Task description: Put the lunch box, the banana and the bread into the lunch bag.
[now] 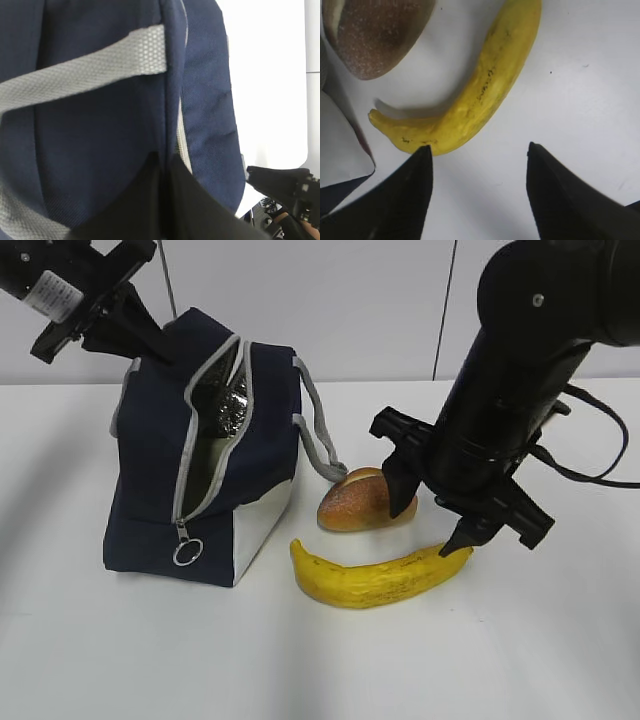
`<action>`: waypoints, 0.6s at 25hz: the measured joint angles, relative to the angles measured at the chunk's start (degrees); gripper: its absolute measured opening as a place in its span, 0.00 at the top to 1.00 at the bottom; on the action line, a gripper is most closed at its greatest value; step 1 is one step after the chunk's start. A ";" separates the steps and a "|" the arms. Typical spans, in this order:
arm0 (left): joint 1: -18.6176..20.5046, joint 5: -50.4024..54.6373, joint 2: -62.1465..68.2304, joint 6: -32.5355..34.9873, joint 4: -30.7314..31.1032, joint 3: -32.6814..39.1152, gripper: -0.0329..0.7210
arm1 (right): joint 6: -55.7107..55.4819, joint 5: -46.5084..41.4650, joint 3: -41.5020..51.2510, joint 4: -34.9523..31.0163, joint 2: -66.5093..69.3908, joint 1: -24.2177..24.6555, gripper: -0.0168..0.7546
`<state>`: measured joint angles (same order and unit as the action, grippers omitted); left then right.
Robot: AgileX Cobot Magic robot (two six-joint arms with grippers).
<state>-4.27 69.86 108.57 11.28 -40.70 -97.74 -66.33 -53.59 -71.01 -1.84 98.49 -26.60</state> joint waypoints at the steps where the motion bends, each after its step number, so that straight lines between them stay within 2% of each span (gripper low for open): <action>1: 0.00 0.00 0.00 0.00 0.00 0.00 0.96 | -1.02 0.27 0.00 0.15 0.23 0.00 0.41; 15: 0.00 0.00 0.00 0.05 0.00 0.00 0.96 | -3.36 2.88 0.00 -1.17 6.31 0.00 0.41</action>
<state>-4.27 69.86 108.57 11.33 -40.70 -97.74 -69.69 -50.71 -71.01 -3.01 104.80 -26.60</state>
